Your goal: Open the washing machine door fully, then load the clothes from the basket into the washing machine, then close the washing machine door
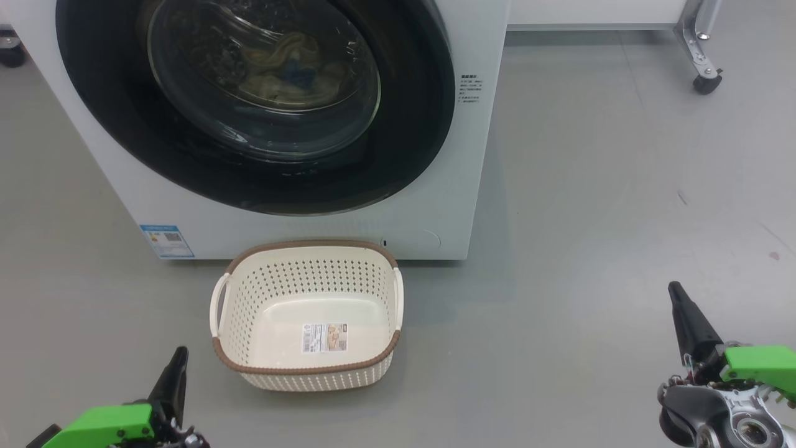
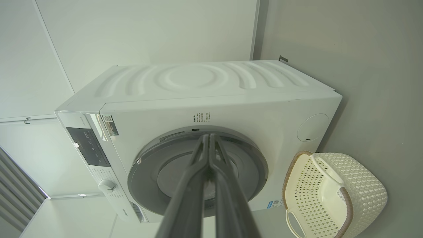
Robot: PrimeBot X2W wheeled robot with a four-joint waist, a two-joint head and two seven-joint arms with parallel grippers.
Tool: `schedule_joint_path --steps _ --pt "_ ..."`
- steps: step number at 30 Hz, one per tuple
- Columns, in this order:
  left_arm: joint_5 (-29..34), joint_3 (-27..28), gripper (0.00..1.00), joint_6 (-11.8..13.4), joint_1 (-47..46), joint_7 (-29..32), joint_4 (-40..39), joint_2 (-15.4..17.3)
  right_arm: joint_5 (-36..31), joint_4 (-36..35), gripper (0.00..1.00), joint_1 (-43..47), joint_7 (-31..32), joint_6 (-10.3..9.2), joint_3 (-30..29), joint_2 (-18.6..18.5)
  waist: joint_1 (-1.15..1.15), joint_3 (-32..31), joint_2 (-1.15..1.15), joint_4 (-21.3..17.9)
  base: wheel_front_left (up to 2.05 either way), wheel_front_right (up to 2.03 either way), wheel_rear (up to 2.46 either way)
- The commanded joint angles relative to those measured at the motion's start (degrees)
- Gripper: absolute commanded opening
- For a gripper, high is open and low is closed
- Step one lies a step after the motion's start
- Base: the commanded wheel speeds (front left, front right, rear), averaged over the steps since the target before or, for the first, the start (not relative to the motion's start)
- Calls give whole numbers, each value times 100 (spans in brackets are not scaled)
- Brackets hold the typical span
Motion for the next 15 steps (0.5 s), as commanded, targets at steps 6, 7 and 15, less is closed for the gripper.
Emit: schedule_joint_path --steps 6,7,15 --pt "18 209 0 -41 -290 28 -207 48 -55 -178 0 -321 35 -16 85 -53 0 0 0 0 0 0 0" --pt "18 209 0 -41 -290 28 -207 48 -55 -178 0 -321 35 -16 85 -53 0 0 0 0 0 0 0" --pt "18 209 0 -41 -290 28 -207 48 -55 -178 0 -321 35 -16 85 -52 0 0 0 0 0 0 0"
